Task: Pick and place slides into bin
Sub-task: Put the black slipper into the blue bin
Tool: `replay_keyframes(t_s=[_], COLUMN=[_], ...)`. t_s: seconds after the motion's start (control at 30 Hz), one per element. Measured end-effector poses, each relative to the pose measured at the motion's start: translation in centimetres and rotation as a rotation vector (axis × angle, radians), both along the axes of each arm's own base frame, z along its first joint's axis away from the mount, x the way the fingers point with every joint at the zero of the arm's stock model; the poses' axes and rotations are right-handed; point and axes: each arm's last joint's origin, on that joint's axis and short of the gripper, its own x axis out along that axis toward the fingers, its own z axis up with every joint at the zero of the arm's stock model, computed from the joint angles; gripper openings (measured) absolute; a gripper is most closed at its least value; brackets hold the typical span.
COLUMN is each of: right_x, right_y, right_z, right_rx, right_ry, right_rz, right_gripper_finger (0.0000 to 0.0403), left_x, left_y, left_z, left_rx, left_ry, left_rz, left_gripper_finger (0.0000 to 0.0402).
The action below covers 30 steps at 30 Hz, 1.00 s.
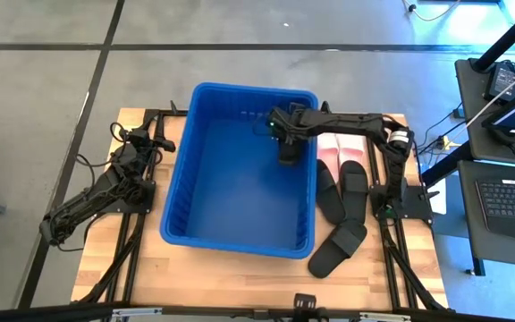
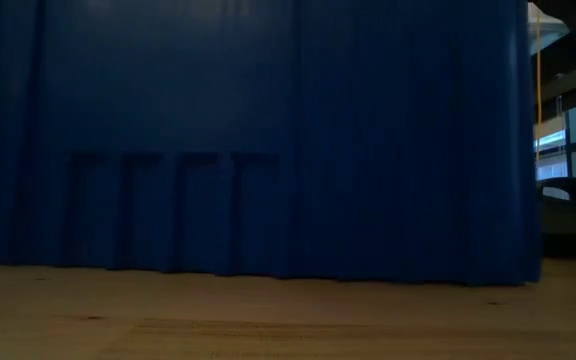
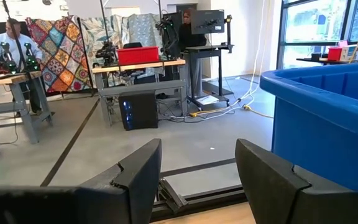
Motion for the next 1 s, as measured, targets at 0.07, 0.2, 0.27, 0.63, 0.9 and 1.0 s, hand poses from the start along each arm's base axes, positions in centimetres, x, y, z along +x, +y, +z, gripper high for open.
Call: replay_keyframes(t_s=[0.07, 0.2, 0.27, 0.63, 0.9, 1.0], right_x=[-0.2, -0.4, -0.5, -0.2, -0.2, -0.2], right_y=[-0.6, -1.6, -1.9, -2.0, -2.0, -1.9], right_z=[0.0, 0.1, 0.1, 0.2, 0.2, 0.2], right_rx=[-0.011, -0.023, -0.010, -0.015, -0.014, -0.014], right_ry=[0.024, 0.046, 0.032, -0.002, -0.008, -0.009], right_rz=[0.037, 0.089, 0.098, 0.103, 0.097, 0.097], right_gripper_finger=[0.0017, 0.0014, 0.0021, 0.0078, 0.0107, 0.0131], left_x=[0.0, 0.0, 0.0, 0.0, 0.0, 0.0], left_y=[0.0, 0.0, 0.0, 0.0, 0.0, 0.0], left_z=[0.0, 0.0, 0.0, 0.0, 0.0, 0.0], left_rx=[0.000, 0.000, 0.000, 0.000, 0.000, 0.000], left_ry=[0.000, 0.000, 0.000, -0.001, -0.001, -0.001], left_rz=[0.000, 0.000, 0.000, 0.001, 0.001, 0.001], left_gripper_finger=[0.0202, 0.0202, 0.0202, 0.0202, 0.0202, 0.0202])
